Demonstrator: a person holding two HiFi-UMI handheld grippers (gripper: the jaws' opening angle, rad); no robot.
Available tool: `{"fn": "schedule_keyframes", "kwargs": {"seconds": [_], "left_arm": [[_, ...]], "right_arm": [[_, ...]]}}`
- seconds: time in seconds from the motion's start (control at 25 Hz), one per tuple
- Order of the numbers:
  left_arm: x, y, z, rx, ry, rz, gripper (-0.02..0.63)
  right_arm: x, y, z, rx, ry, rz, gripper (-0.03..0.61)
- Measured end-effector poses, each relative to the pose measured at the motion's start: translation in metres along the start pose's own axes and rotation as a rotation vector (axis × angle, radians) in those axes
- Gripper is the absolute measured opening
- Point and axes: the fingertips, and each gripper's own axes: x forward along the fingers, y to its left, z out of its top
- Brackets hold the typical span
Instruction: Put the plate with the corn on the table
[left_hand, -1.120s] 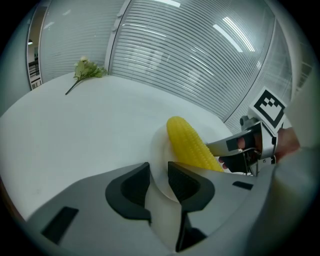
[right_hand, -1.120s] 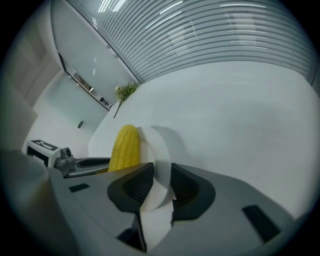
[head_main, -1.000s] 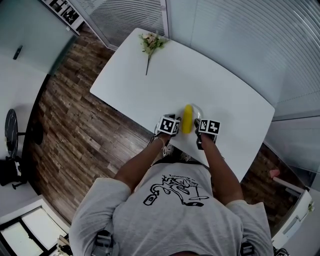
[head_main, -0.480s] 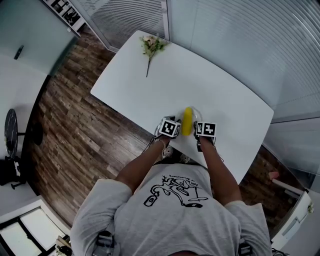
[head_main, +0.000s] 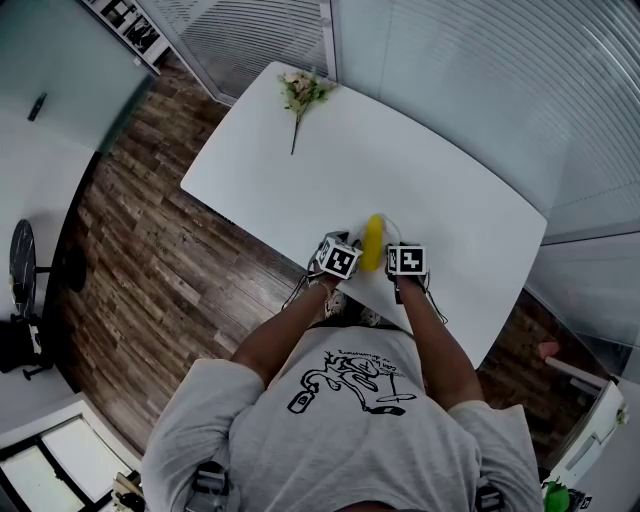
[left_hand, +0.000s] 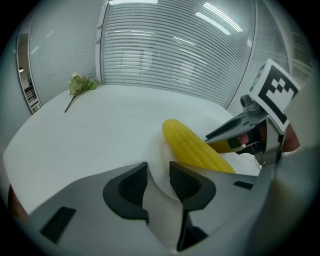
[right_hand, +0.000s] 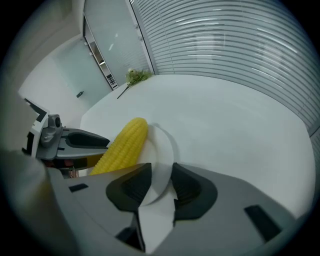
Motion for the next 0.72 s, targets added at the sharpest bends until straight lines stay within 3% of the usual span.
{"fn": "schedule_keyframes", "kwargs": {"seconds": [0.44, 0.72], "left_arm": [[-0.007, 0.007, -0.001, -0.043, -0.048, 0.018, 0.13], [-0.033, 0.007, 0.018, -0.052, -0.16, 0.017, 0.13]], "right_arm": [[-0.005, -0.002, -0.001, 0.052, -0.091, 0.072, 0.13], [-0.038, -0.005, 0.02, -0.029, -0.227, 0.076, 0.101]]}}
